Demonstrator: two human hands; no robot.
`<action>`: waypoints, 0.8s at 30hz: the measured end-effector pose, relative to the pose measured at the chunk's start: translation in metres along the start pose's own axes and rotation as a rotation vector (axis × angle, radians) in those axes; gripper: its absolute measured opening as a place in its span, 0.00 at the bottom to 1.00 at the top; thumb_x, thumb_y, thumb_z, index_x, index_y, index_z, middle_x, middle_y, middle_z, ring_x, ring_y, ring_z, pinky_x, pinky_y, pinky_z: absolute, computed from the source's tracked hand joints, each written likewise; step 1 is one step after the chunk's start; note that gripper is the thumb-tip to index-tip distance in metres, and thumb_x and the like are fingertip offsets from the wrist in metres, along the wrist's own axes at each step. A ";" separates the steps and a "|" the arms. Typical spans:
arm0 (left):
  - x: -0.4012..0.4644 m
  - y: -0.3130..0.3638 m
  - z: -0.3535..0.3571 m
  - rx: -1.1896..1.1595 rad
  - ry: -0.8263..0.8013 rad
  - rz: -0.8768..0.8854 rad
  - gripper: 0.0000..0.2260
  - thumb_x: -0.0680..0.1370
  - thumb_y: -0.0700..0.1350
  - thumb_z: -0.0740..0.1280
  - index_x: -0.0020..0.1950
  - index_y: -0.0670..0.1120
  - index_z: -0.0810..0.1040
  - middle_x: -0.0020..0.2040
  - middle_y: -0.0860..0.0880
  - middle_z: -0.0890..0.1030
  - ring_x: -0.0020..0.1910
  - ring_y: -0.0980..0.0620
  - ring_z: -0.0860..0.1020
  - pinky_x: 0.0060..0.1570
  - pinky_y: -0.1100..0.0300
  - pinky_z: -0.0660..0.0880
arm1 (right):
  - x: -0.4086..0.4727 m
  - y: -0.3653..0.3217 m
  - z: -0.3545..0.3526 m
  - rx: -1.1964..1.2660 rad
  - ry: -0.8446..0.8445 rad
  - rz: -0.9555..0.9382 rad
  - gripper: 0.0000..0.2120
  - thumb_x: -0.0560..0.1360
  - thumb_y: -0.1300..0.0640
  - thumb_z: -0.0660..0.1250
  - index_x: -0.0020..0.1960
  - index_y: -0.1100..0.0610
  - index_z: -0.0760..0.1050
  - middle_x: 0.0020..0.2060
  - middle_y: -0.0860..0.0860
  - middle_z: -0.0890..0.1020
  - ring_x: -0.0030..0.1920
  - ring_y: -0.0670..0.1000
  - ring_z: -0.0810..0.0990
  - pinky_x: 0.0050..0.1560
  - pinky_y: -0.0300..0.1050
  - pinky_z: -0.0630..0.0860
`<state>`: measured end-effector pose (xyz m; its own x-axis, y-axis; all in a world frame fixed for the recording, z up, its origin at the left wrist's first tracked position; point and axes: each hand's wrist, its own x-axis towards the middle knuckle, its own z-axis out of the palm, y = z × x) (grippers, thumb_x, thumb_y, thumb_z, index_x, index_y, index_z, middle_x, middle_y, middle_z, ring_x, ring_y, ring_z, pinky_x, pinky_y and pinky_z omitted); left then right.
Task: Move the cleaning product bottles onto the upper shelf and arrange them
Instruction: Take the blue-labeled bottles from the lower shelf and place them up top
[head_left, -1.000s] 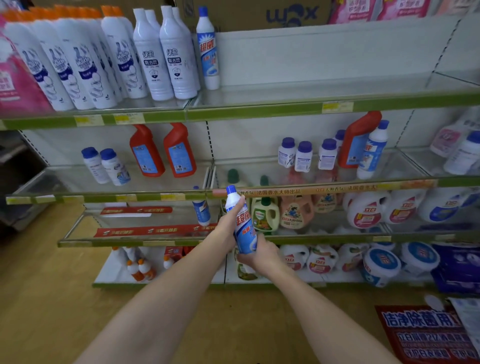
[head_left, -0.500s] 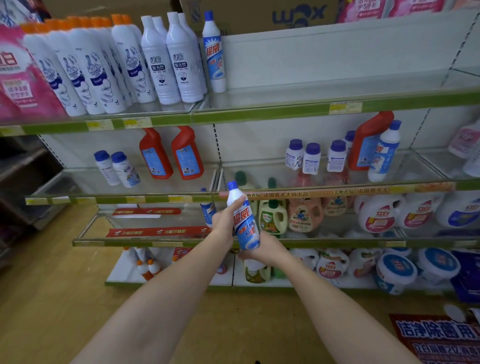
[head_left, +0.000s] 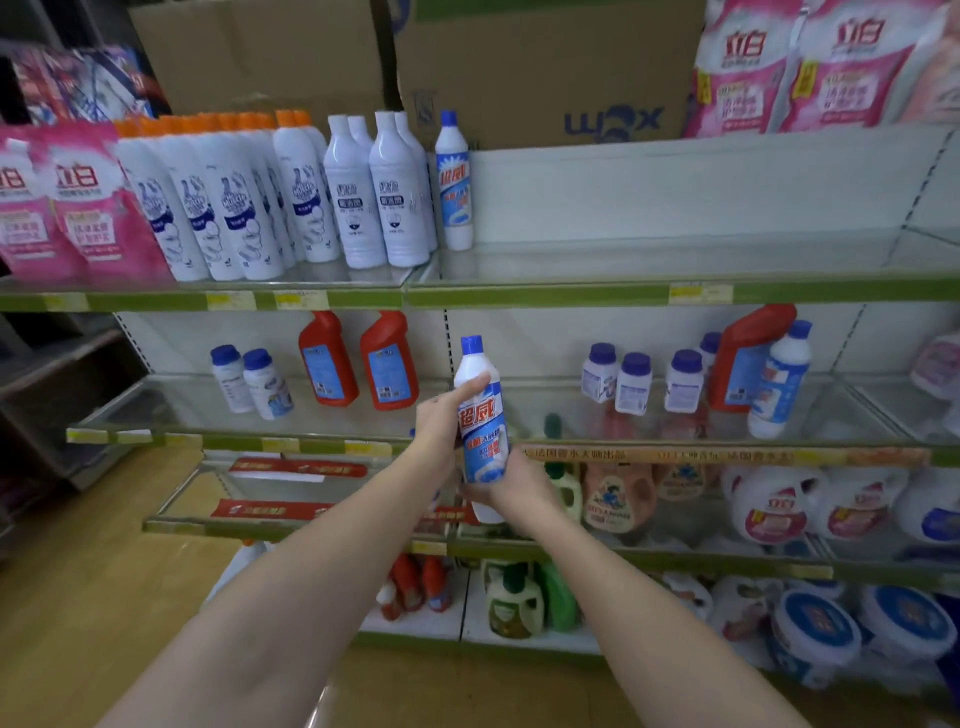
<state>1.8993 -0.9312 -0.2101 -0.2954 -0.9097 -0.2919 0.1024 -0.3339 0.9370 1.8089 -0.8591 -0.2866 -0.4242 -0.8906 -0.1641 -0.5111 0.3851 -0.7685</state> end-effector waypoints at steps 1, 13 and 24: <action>0.002 0.014 0.003 -0.005 -0.006 0.031 0.25 0.65 0.54 0.81 0.53 0.39 0.82 0.45 0.44 0.87 0.37 0.49 0.84 0.36 0.58 0.78 | 0.006 -0.012 -0.007 -0.014 0.027 -0.021 0.27 0.62 0.36 0.78 0.54 0.45 0.73 0.43 0.44 0.83 0.41 0.47 0.83 0.45 0.50 0.83; 0.019 0.204 0.024 0.085 -0.171 0.398 0.15 0.73 0.51 0.76 0.53 0.43 0.82 0.44 0.46 0.87 0.41 0.50 0.85 0.45 0.57 0.83 | 0.070 -0.173 -0.093 -0.134 0.389 -0.262 0.27 0.67 0.37 0.76 0.57 0.51 0.73 0.49 0.50 0.84 0.49 0.55 0.83 0.47 0.47 0.78; 0.107 0.317 0.031 0.817 -0.168 0.929 0.30 0.73 0.45 0.77 0.72 0.51 0.68 0.53 0.50 0.78 0.42 0.59 0.77 0.45 0.64 0.79 | 0.181 -0.232 -0.107 -0.061 0.536 -0.234 0.35 0.65 0.33 0.77 0.57 0.58 0.70 0.52 0.54 0.83 0.55 0.58 0.82 0.48 0.49 0.75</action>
<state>1.8703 -1.1269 0.0618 -0.5514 -0.6558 0.5157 -0.2641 0.7236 0.6377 1.7702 -1.0835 -0.0718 -0.6055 -0.7132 0.3531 -0.6720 0.2205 -0.7070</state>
